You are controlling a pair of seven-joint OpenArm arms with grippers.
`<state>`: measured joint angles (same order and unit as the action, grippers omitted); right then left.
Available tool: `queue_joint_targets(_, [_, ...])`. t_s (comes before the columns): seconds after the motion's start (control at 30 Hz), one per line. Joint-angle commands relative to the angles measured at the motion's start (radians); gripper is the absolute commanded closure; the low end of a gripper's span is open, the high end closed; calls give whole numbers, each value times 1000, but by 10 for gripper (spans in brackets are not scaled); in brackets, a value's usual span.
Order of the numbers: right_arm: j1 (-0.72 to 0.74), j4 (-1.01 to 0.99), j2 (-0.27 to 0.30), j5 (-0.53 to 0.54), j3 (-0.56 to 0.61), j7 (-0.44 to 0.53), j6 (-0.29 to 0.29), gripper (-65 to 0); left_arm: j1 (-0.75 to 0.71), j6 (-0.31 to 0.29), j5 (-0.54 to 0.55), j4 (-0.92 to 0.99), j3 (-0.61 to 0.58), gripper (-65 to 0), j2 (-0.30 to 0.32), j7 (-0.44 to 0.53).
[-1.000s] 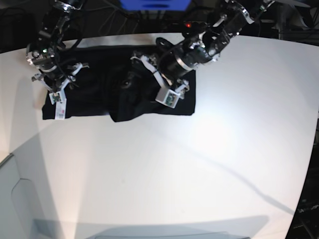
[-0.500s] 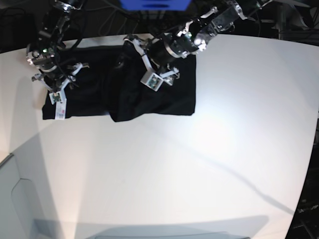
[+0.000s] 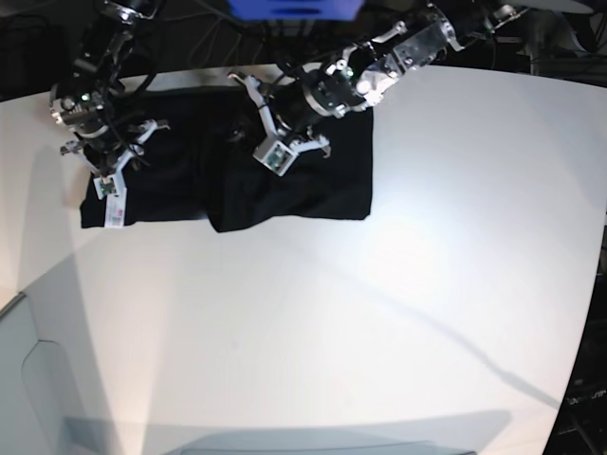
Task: Fold the T-shirt properly
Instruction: 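Press and smooth the folded layer with the left gripper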
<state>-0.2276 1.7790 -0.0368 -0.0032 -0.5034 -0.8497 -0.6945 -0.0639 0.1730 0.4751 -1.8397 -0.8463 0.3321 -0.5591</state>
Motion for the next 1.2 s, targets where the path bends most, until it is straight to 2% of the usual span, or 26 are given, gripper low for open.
queue_joint_targets(0.0, [9, 11, 1, 4, -1, 5, -4, -201, 9, -3, 1, -16, -1, -109, -4, 18])
queue_joint_targets(0.1, [10, 11, 1, 4, -1, 5, -4, -201, 14, -2, 0, -19, -4, 0, -6, 18])
queue_joint_targets(0.4, [12, 11, 1, 4, -1, 7, -4, -201, 20, -17, 0, -70, -8, 0, -3, 18])
queue_joint_targets(0.53, [12, 11, 1, 4, 39, 7, -4, -201, 94, -112, 0, -99, -106, 0, 14, 17])
queue_joint_targets(0.77, [12, 11, 1, 4, 47, 8, -4, -201, 195, -120, 7, -99, -250, 0, 34, 17])
queue_joint_targets(0.93, [14, 11, 1, 4, 47, 10, -4, -201, 197, -120, 7, -85, -253, -1, 29, 17])
queue_joint_targets(1.0, [14, 11, 1, 4, 47, 10, -4, -201, 197, -120, 1, -84, -253, -3, 29, 17])
queue_joint_targets(1.07, [14, 11, 1, 4, 47, 10, -4, -201, 197, -120, 3, -84, -253, -31, 34, 17])
queue_joint_targets(1.17, [14, 11, 1, 4, 47, 10, -4, -201, 190, -119, 7, -93, -218, -142, 35, 17])
